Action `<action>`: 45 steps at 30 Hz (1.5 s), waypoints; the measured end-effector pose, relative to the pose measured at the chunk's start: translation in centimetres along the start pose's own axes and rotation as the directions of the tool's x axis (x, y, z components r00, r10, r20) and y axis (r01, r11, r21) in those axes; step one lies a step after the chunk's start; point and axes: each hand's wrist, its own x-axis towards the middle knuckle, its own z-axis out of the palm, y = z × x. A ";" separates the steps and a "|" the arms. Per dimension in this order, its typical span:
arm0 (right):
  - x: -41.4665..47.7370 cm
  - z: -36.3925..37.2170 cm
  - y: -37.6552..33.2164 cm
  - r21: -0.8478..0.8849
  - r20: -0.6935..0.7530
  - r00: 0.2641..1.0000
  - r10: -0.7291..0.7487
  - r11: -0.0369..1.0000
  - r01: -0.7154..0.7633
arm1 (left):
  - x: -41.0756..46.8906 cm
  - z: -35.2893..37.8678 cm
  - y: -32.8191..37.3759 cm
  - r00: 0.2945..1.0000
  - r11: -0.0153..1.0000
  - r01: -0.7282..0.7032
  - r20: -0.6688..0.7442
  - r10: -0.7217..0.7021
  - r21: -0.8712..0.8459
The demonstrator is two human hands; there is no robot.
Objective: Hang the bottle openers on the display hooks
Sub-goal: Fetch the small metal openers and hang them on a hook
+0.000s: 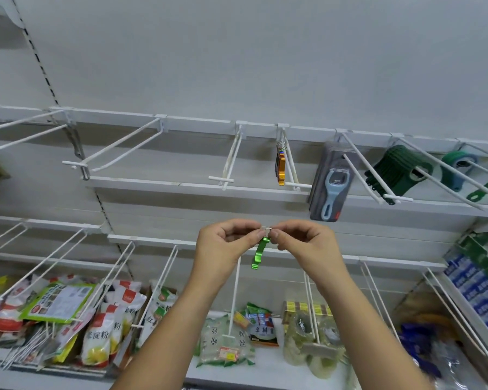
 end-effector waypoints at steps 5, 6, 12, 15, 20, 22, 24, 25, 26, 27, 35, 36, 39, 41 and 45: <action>0.6 -1.2 -2.3 -0.020 -0.052 0.994 -0.093 0.996 0.092 | -0.2 -0.4 0.1 1.000 0.999 0.017 -0.020 -0.018 -0.044; 0.7 -1.4 -2.8 -0.001 -0.065 0.993 -0.099 0.995 0.099 | -0.2 -0.5 0.0 1.000 0.999 0.021 -0.021 -0.022 -0.044; 1.0 -2.1 -4.7 0.056 -0.108 0.985 -0.134 0.989 0.140 | -0.6 -0.3 -0.2 0.999 0.999 0.034 -0.011 -0.034 -0.016; 1.0 -2.2 -5.2 0.087 -0.125 0.985 -0.123 0.987 0.134 | -0.7 -0.3 -0.1 0.999 0.999 0.038 -0.005 -0.038 -0.007; 1.2 -1.9 -5.5 0.124 -0.155 0.980 -0.121 0.982 0.141 | -0.8 -0.2 -0.2 0.999 0.999 0.045 -0.004 -0.045 -0.001; 1.2 -1.9 -5.6 0.121 -0.161 0.979 -0.123 0.982 0.143 | -0.9 -0.2 -0.2 0.999 0.999 0.042 -0.005 -0.042 -0.002; 1.0 -2.0 -5.5 0.108 -0.161 0.979 -0.127 0.983 0.145 | -0.9 -0.2 -0.3 0.999 0.999 0.037 -0.007 -0.037 -0.001; 0.9 -2.0 -5.5 0.105 -0.161 0.978 -0.130 0.983 0.148 | -1.0 -0.2 -0.3 0.999 0.999 0.036 -0.007 -0.036 0.000; 0.8 -2.0 -5.4 0.106 -0.163 0.978 -0.133 0.983 0.151 | -1.0 -0.3 -0.3 0.999 0.999 0.036 -0.007 -0.036 0.000; 0.7 -2.1 -5.4 0.110 -0.166 0.977 -0.137 0.982 0.156 | -1.0 -0.3 -0.3 0.999 0.999 0.035 -0.007 -0.035 0.000; 0.9 -1.5 -6.4 0.152 -0.174 0.973 -0.155 0.972 0.182 | -0.9 -0.5 -0.5 0.999 0.999 0.044 -0.015 -0.044 0.001; 1.1 -1.5 -6.5 0.163 -0.169 0.975 -0.141 0.972 0.169 | -0.9 -0.5 -0.5 0.999 0.999 0.043 -0.017 -0.043 -0.002; 1.3 -1.7 -6.4 0.201 -0.143 0.985 -0.096 0.972 0.124 | -0.9 -0.7 -0.4 0.999 0.999 0.032 -0.013 -0.032 0.009; 1.5 -1.9 -6.2 0.232 -0.115 0.991 -0.073 0.968 0.098 | -0.9 -0.8 -0.3 0.999 1.000 0.029 -0.014 -0.029 0.004; 1.9 -2.1 -5.9 0.264 -0.081 0.996 -0.034 0.963 0.054 | -0.7 -1.1 -0.3 0.999 0.999 0.030 -0.021 -0.030 -0.012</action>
